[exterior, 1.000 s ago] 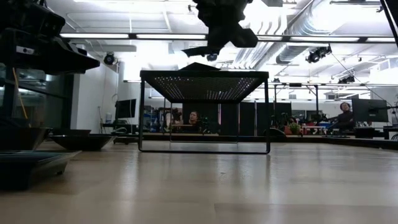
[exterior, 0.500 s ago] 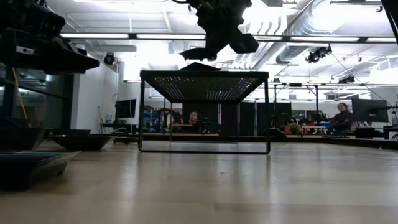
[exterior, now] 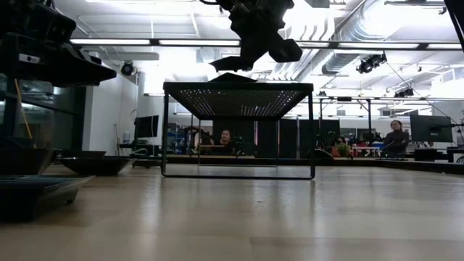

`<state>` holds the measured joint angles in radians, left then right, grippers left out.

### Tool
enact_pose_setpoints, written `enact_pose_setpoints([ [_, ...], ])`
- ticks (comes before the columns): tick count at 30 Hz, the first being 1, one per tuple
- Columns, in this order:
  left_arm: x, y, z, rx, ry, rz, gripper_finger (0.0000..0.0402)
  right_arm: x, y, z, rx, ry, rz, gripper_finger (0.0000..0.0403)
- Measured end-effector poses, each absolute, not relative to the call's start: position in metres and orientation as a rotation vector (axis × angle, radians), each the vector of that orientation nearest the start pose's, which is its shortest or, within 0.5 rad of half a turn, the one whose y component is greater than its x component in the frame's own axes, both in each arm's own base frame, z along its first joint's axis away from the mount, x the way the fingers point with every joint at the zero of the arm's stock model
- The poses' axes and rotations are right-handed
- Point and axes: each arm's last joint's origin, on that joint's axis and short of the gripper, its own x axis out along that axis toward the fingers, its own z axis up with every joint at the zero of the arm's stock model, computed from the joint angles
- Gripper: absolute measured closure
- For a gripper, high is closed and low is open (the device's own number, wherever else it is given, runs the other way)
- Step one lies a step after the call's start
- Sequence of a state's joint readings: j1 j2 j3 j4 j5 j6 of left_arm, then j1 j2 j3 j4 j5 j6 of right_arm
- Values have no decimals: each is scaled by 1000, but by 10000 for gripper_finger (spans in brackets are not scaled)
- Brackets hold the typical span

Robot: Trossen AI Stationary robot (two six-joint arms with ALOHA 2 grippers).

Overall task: Pick & Place Mini shaped plates
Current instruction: Stack the black square shape plate on top of the other black square shape plate on the shelf

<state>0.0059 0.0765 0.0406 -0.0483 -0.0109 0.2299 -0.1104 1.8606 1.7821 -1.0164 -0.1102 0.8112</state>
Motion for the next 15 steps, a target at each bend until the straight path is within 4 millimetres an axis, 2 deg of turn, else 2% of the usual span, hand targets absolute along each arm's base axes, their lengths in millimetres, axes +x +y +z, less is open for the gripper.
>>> enact_pose_setpoints([
  [15, 100, 1, 167, 230, 86, 7, 400, 386, -34, 311, 818, 1039, -465, 392],
])
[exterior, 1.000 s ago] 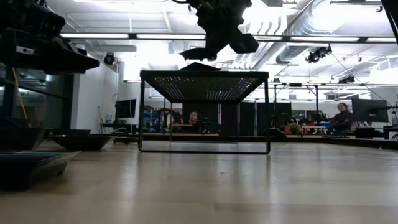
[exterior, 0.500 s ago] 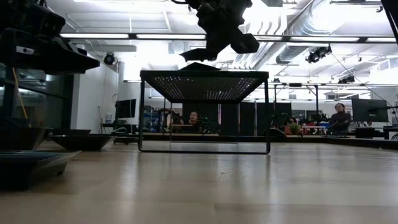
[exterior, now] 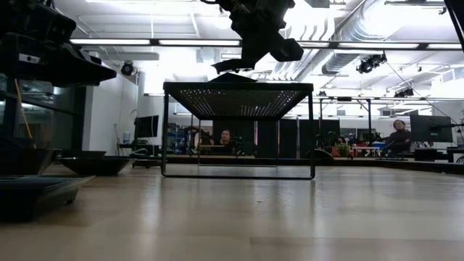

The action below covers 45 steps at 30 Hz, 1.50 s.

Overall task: Pick & Place Mini shaped plates
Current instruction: Stack the black square shape plate on top of the other black square shape plate on the shelf

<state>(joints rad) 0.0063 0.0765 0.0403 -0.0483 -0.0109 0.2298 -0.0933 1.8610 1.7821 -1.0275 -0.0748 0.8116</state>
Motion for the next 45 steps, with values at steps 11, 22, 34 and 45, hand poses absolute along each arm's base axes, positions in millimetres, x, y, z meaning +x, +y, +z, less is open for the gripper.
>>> enact_pose_setpoints([
  [11, 100, 1, 167, 230, 86, 7, 400, 391, -34, 304, 822, 1048, -465, 392],
  [22, 100, 1, 167, 230, 86, 7, 400, 394, -34, 302, 831, 1047, -446, 392],
  [34, 100, 1, 167, 230, 86, 7, 400, 394, -34, 302, 826, 1049, -452, 378],
  [45, 100, 1, 167, 230, 86, 7, 400, 394, -34, 302, 818, 1046, -457, 317],
])
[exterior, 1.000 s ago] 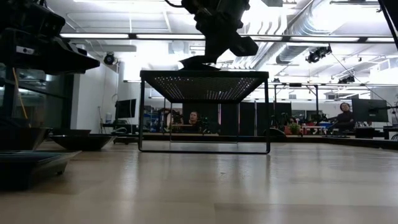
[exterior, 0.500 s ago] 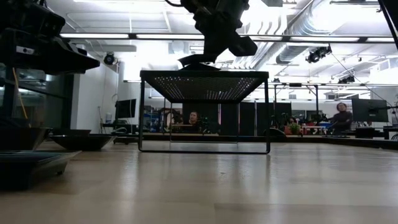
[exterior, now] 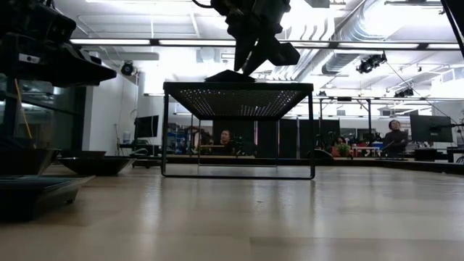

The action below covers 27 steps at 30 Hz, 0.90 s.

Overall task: Pick & Place Mini shaped plates
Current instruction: Stack the black square shape plate on top of the other black square shape plate on the shelf

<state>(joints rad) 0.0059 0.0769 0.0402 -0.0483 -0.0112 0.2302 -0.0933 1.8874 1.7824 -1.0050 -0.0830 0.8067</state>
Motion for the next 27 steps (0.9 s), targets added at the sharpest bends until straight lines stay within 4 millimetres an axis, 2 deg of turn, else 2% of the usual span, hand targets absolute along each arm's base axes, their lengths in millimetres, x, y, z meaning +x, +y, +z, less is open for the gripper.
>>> enact_pose_setpoints([
  [15, 100, 1, 167, 230, 86, 7, 400, 390, -36, 305, 770, 1041, -464, 308],
  [21, 100, 1, 167, 230, 86, 7, 400, 376, -33, 317, 697, 1050, -526, 308],
  [27, 100, 1, 167, 230, 86, 7, 400, 362, -18, 327, 664, 1101, -517, 308],
])
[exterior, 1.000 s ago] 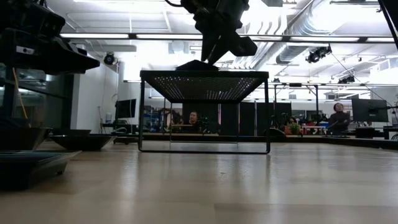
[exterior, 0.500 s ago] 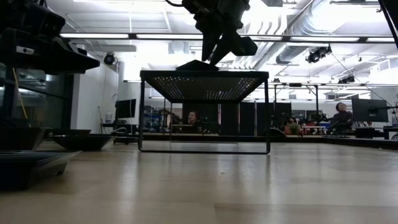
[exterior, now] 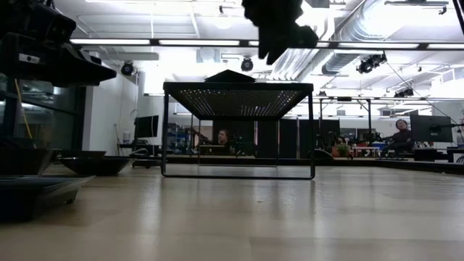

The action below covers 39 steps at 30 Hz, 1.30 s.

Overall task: Pick & Place Mini shaped plates
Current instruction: Stack the black square shape plate on top of the other black square shape plate on the shelf

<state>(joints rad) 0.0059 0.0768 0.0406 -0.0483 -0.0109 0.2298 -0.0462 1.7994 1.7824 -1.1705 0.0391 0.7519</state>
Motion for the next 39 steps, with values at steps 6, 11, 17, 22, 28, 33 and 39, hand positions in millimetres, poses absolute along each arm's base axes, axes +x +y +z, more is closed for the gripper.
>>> enact_pose_setpoints([
  [6, 100, 1, 167, 230, 86, 8, 400, 345, -2, 339, 597, 1115, -539, 308],
  [11, 100, 1, 167, 230, 86, 7, 400, 329, 14, 346, 548, 1150, -591, 308],
  [17, 100, 1, 167, 230, 86, 7, 400, 318, 33, 348, 497, 1186, -614, 308],
  [22, 100, 1, 167, 230, 86, 7, 400, 314, 50, 348, 453, 1191, -614, 308],
  [28, 100, 1, 167, 230, 86, 7, 400, 307, 78, 342, 456, 1207, -588, 308],
  [33, 100, 1, 167, 230, 86, 7, 400, 301, 107, 311, 468, 1300, -489, 308],
  [39, 100, 1, 167, 230, 86, 7, 400, 304, 139, 270, 445, 1289, -253, 308],
])
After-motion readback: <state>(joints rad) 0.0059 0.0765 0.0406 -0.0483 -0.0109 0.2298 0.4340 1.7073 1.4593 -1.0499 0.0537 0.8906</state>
